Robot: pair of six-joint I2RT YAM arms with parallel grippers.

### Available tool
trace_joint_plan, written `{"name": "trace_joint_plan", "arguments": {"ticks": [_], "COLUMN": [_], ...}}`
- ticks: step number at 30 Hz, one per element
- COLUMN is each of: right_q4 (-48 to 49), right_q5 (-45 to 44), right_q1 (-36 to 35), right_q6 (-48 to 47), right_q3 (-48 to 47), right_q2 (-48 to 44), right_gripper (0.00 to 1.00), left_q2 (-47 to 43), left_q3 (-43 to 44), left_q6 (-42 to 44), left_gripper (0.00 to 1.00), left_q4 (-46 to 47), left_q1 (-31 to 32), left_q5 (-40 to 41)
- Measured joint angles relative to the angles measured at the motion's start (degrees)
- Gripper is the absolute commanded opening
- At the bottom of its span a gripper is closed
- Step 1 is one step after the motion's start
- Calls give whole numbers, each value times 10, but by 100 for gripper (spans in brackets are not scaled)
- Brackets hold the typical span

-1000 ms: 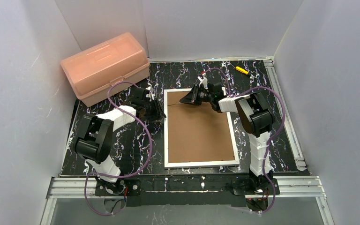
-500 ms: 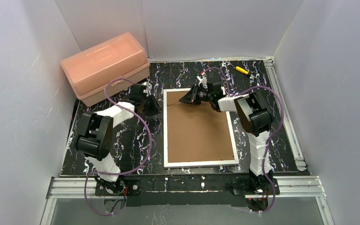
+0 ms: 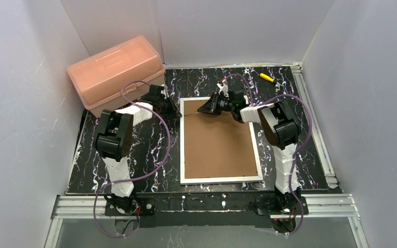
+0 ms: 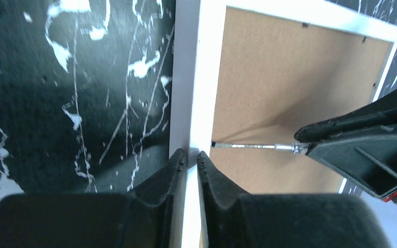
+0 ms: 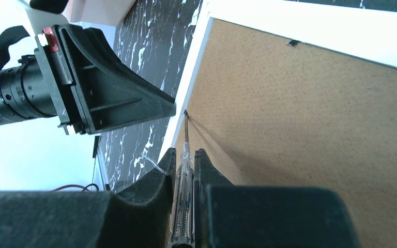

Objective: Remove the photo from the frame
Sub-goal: Release the photo frame item from the photo frame.

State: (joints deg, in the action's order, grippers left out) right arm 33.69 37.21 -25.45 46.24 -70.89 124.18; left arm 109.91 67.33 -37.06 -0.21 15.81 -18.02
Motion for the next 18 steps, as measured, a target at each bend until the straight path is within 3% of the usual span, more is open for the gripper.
{"name": "trace_joint_plan", "arguments": {"ticks": [3, 18], "right_q4": [2, -21], "right_q5": [0, 1], "right_q1": [2, 1], "right_q6": [1, 0], "right_q3": [-3, -25], "right_q2": [2, 7], "right_gripper": [1, 1], "left_q2": [12, 19], "left_q3": [16, 19], "left_q6": [1, -1], "left_gripper": [0, 0], "left_q4": [2, 10], "left_q1": [-7, -18], "left_q5": [-11, -38]}}
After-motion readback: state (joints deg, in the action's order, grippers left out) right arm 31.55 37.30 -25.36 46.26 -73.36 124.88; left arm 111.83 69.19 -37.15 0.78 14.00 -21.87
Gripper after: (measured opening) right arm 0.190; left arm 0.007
